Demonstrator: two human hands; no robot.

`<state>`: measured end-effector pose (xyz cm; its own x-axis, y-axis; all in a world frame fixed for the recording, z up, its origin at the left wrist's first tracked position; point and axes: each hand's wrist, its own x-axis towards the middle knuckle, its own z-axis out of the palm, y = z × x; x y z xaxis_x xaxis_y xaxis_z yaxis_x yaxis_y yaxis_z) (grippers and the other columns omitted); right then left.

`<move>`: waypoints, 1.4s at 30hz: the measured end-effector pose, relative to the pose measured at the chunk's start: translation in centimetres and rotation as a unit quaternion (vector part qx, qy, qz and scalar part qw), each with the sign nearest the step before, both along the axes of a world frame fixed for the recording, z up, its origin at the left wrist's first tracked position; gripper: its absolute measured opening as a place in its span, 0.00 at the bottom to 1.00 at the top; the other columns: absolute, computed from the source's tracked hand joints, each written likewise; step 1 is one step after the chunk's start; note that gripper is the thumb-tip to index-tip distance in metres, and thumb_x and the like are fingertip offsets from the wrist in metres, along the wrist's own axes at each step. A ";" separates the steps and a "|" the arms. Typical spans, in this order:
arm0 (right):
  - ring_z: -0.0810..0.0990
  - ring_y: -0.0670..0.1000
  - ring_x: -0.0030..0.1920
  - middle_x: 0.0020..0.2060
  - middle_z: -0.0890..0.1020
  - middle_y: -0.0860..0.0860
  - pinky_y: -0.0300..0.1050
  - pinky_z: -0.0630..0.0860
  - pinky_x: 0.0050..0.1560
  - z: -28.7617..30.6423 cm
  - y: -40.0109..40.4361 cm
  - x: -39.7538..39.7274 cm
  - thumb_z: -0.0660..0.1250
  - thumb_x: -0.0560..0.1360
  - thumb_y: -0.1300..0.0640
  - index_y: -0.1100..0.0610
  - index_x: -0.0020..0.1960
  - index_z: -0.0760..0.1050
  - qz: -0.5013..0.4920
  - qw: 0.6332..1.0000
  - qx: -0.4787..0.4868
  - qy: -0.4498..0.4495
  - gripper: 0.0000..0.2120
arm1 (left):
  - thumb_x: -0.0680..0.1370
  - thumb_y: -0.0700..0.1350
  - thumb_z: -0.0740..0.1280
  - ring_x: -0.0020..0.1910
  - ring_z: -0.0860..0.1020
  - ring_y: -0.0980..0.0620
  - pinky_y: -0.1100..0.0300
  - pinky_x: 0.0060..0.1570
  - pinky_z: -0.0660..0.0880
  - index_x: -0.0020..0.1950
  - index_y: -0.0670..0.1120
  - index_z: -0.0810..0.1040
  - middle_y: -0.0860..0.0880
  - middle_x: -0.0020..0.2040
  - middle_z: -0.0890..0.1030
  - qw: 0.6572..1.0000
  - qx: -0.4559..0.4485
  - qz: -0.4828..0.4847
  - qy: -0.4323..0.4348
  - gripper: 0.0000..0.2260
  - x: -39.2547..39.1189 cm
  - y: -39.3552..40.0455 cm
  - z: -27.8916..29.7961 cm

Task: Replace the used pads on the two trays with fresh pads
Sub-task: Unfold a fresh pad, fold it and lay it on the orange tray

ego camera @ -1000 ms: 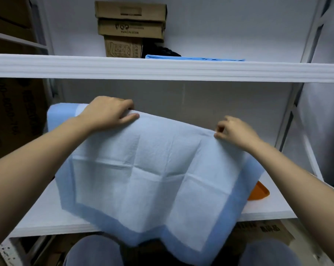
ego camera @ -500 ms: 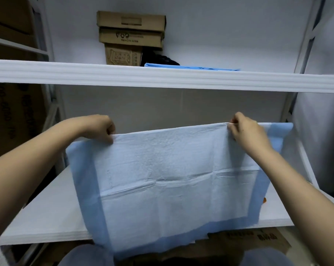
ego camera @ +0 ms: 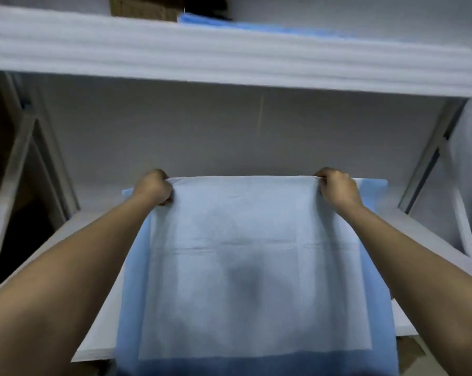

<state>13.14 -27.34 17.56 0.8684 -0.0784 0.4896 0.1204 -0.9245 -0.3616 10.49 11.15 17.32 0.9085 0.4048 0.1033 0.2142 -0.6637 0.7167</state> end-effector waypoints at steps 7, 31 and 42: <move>0.77 0.59 0.47 0.51 0.81 0.58 0.42 0.68 0.43 -8.5 1.3 9.7 0.56 0.74 0.66 0.54 0.54 0.78 0.004 0.994 0.078 0.073 0.16 | 0.72 0.38 0.68 0.35 0.79 0.44 0.45 0.49 0.80 0.31 0.46 0.77 0.40 0.32 0.79 0.991 -0.119 0.038 -0.041 0.10 9.1 2.2 -8.9; 0.63 0.57 0.72 0.77 0.45 0.48 0.52 0.70 0.61 -19.6 6.3 12.3 0.63 0.77 0.48 0.50 0.77 0.50 0.104 0.972 -0.075 0.199 0.35 | 0.78 0.61 0.59 0.77 0.47 0.45 0.47 0.73 0.53 0.78 0.55 0.43 0.48 0.78 0.37 0.937 0.279 -0.152 0.146 0.35 10.8 0.4 -20.5; 0.43 0.49 0.77 0.77 0.45 0.45 0.52 0.43 0.75 -24.4 4.6 6.3 0.47 0.78 0.35 0.46 0.77 0.43 0.071 0.938 -0.033 0.337 0.33 | 0.79 0.64 0.48 0.77 0.44 0.48 0.49 0.75 0.47 0.77 0.58 0.46 0.52 0.79 0.43 0.944 0.267 -0.086 0.173 0.28 5.9 -0.1 -24.2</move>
<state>19.46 -22.77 -6.87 0.9819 0.0726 -0.1751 0.0085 -0.9396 -0.3422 16.36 11.06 -6.92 0.9727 0.2228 -0.0643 0.2308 -0.9569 0.1764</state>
